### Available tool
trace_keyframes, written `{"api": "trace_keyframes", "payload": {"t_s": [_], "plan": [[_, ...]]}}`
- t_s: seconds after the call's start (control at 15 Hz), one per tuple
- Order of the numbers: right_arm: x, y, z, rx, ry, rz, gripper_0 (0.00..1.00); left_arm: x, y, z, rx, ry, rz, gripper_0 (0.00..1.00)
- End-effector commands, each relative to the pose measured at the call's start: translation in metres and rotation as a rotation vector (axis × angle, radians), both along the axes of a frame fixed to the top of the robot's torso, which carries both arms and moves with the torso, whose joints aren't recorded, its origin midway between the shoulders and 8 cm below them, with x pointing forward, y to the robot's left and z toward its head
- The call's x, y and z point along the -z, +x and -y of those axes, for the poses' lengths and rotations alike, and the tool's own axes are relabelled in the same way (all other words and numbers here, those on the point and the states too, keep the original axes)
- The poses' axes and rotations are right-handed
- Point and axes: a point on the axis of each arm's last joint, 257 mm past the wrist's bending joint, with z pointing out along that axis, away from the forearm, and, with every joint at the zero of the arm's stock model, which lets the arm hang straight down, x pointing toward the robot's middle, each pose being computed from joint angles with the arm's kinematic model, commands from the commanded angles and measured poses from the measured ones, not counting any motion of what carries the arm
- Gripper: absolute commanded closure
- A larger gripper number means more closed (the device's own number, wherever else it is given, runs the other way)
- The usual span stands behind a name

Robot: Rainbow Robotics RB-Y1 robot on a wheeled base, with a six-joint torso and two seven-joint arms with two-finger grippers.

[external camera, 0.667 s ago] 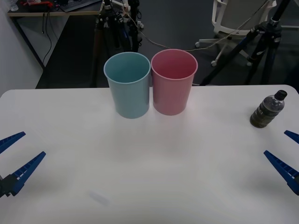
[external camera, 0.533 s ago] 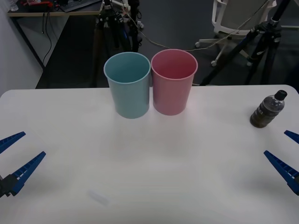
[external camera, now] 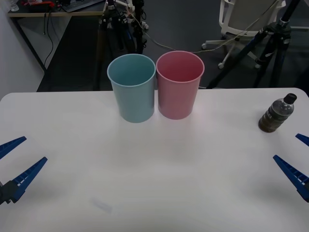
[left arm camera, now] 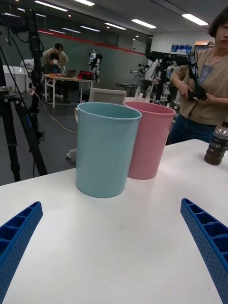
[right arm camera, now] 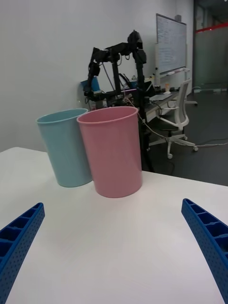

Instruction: Grasp the object on the table and drop it into the matching bin: aluminum can to the light blue bin, PET bottle to the pink bin.

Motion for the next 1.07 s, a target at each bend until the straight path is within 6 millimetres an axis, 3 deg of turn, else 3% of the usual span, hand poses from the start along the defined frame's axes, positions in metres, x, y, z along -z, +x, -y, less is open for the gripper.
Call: {"api": "trace_keyframes", "payload": {"t_s": [0.07,0.4,0.67,1.07], "plan": [[0.010,0.003,0.019,0.101,0.013,-0.026,0.00,0.000,0.000,0.000,0.000,0.000,0.000,0.00],[0.027,0.000,0.065,0.335,-0.017,-0.045,0.00,0.000,0.000,0.000,0.000,0.000,0.000,0.00],[0.041,0.003,0.080,0.427,-0.048,-0.058,0.00,0.000,0.000,0.000,0.000,0.000,0.000,0.00],[0.089,0.016,0.093,0.473,-0.026,-0.140,0.00,0.000,0.000,0.000,0.000,0.000,0.000,0.00]]}}
